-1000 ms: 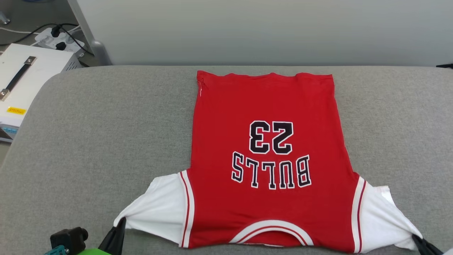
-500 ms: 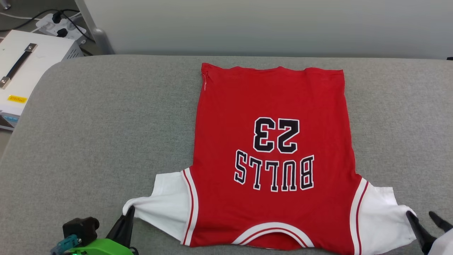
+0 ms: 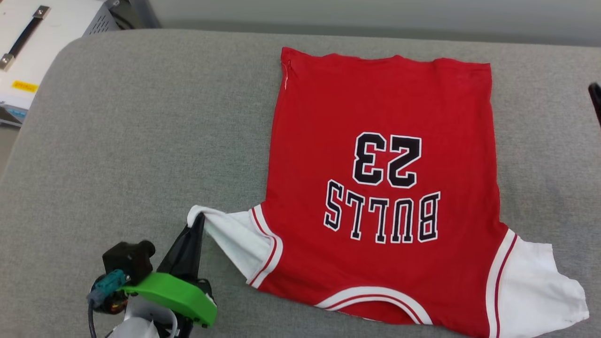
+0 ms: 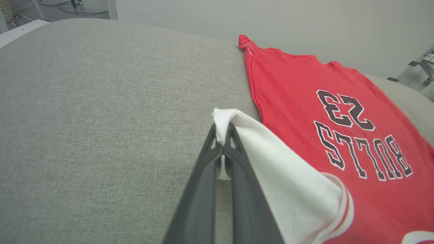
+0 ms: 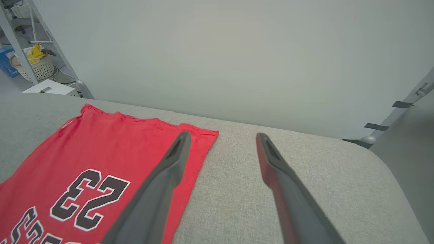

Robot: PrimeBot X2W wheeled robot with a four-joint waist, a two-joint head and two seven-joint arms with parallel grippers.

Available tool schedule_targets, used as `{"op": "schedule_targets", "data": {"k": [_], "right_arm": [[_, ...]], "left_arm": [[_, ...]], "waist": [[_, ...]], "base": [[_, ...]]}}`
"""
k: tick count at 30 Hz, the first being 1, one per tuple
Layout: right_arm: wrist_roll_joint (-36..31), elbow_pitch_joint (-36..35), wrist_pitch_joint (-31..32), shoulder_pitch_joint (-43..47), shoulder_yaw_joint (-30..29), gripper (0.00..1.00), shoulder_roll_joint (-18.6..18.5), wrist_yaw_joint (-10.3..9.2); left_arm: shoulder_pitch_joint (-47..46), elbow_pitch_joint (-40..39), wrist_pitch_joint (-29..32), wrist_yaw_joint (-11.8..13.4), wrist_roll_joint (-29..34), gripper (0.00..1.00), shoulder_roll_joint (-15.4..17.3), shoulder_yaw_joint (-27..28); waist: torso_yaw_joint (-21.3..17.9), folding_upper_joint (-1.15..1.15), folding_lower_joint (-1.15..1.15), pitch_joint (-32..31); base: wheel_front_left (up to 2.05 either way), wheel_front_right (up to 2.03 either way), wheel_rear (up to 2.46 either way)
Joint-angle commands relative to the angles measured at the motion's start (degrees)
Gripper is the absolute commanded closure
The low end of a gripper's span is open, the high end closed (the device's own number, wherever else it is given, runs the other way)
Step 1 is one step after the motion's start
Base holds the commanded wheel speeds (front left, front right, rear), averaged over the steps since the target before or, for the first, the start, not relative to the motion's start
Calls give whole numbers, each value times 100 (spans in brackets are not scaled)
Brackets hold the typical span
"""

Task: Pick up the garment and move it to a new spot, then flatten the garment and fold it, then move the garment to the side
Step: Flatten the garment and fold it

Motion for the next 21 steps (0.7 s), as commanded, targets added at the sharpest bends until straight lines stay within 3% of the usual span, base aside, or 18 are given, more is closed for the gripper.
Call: {"op": "schedule_targets", "data": {"k": [1,6,11,12,16,21], "right_arm": [[60,88,224,-427,129,0,-112,-5],[212,843,1388,-1753,670,0,-498,-5],[519,1642,3028,-2898,1211,0,-737,-5],[536,2017,3646,-3435,1332,0,-741,-5],[289,2446,4101,-3991,1529,0,-762,-5],[-2,2908,4112,-4421,1606,0,-760,-5]], "left_arm": [[-161,-75,-34,27,139,100,-66,32],[-359,-269,-34,-6,347,100,-246,43],[-492,-427,-34,-36,559,100,-434,129],[-584,-469,-34,-88,679,100,-549,161],[-753,-507,-34,-188,852,100,-749,180],[-965,-560,-34,-346,1045,100,-1039,203]], "waist": [[225,0,0,405],[438,0,0,799],[621,0,0,1206],[731,0,0,1439],[896,0,0,1754],[1122,0,0,2105]], "base": [[0,0,0],[0,0,0],[0,0,0],[0,0,0],[0,0,0],[0,0,0]]}}
